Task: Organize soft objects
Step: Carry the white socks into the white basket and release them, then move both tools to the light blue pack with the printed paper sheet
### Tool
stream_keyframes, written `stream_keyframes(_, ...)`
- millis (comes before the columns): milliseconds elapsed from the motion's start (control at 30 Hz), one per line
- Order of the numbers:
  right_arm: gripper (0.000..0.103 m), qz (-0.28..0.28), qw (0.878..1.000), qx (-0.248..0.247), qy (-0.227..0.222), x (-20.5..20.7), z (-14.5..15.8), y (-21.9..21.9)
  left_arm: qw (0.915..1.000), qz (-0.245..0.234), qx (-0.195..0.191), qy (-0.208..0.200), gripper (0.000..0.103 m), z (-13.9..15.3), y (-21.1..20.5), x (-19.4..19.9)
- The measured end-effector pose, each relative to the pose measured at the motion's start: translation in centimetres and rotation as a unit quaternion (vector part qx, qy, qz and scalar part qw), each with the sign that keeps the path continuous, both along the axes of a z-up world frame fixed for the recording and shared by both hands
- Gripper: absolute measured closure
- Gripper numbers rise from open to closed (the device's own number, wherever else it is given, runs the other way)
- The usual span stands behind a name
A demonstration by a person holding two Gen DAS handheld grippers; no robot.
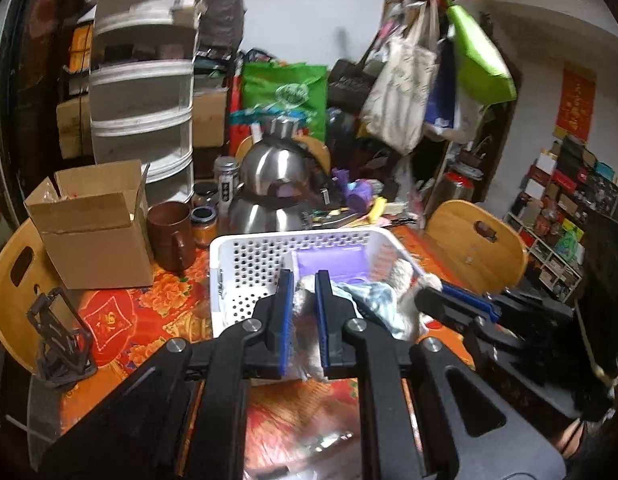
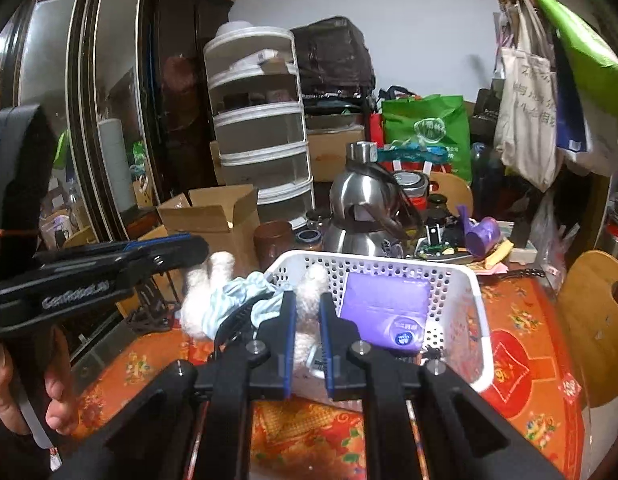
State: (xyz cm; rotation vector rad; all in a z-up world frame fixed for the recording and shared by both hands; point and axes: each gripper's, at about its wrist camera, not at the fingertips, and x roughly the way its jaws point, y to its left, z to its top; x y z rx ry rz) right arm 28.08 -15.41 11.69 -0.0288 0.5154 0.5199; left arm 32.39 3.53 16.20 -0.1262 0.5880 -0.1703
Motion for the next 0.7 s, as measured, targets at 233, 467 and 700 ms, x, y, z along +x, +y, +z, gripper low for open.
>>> stream_keyframes(233, 0.093, -0.011, 1.000, -0.020, 0.009, 4.3, -2.3, 0.9, 0.9991, 0.022, 0.018, 0.032, 0.098, -2.6, -0.1, 5.7)
stream_keyframes(467, 0.039, -0.041, 0.996, -0.027, 0.073, 7.1, -5.0, -0.2, 0.9977, 0.019, 0.025, 0.060, 0.058, -5.5, -0.6, 7.4)
stream_keyframes(700, 0.030, -0.065, 0.995, -0.048, 0.056, 4.8, -4.8, -2.1, 0.9985, 0.014, 0.024, 0.048, 0.024, -6.9, -0.7, 5.2)
